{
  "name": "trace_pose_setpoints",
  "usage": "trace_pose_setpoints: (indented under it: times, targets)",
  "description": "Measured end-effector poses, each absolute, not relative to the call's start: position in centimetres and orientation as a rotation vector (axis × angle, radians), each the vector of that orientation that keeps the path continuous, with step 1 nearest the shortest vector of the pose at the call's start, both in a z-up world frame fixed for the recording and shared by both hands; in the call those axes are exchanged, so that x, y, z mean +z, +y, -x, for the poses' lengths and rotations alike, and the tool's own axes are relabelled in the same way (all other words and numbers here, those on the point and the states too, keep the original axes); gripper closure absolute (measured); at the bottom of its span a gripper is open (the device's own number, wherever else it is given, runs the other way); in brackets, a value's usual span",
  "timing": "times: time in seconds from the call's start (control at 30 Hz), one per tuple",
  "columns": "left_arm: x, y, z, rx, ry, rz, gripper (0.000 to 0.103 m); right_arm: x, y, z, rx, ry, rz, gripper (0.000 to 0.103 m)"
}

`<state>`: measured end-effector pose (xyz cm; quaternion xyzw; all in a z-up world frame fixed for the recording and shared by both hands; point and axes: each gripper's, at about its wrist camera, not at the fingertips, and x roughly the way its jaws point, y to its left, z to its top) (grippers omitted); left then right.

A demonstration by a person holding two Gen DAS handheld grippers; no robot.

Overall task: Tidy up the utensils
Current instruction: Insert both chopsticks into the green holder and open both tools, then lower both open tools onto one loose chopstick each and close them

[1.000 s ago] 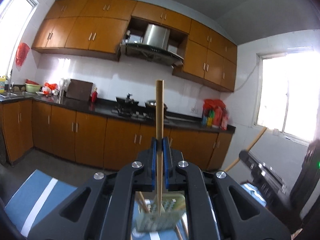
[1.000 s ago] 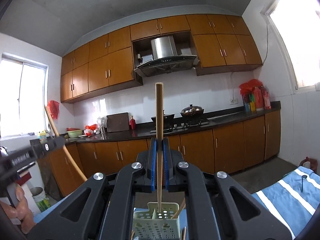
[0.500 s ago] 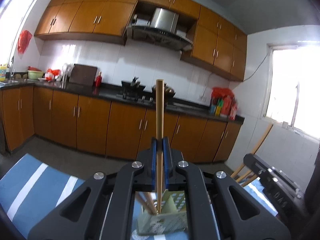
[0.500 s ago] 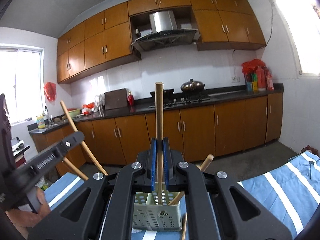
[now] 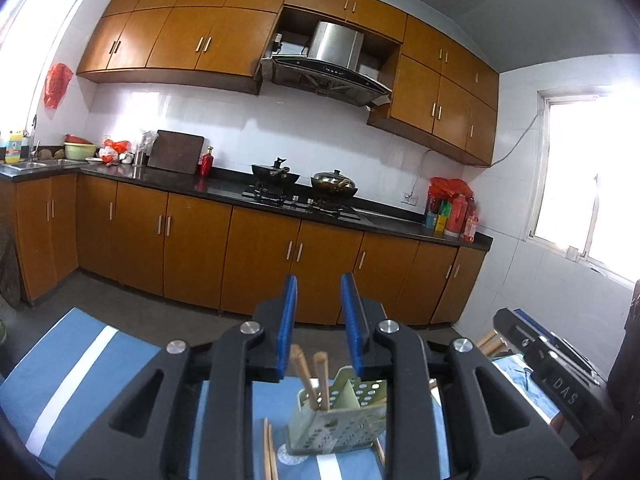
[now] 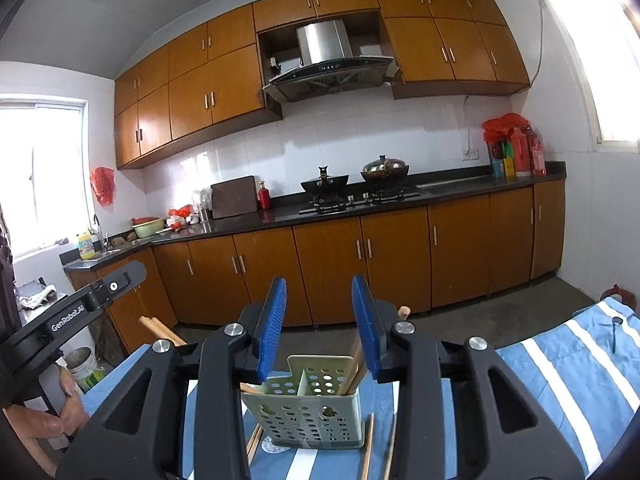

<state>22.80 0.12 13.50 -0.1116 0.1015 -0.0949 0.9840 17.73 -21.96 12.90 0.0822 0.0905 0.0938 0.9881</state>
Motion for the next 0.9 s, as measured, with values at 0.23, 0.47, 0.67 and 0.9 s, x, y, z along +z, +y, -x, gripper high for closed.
trace_pose_setpoints:
  times: [0.23, 0.47, 0.67, 0.9]
  targets:
    - [10.9, 3.1, -19.3, -0.133, 0.284, 0.181, 0.074, 10.1, -23.6, -14.1, 0.122, 0.259, -0.117, 0.067]
    - [1.2, 5.2, -20.1, -0.094, 0.598, 0.14, 0.074, -0.6, -25.2, -16.8, 0.1, 0.7, -0.197, 0.077]
    - [-4.7, 4.7, -20.4, -0.144, 0.77, 0.152, 0.074, -6.4, -23.4, -18.1, 0.12, 0.894, -0.197, 0.081]
    - [-6.7, 2.5, -20.2, -0.216, 0.848, 0.135, 0.075, -7.1, -24.0, -18.4, 0.045, 0.899, -0.153, 0.095]
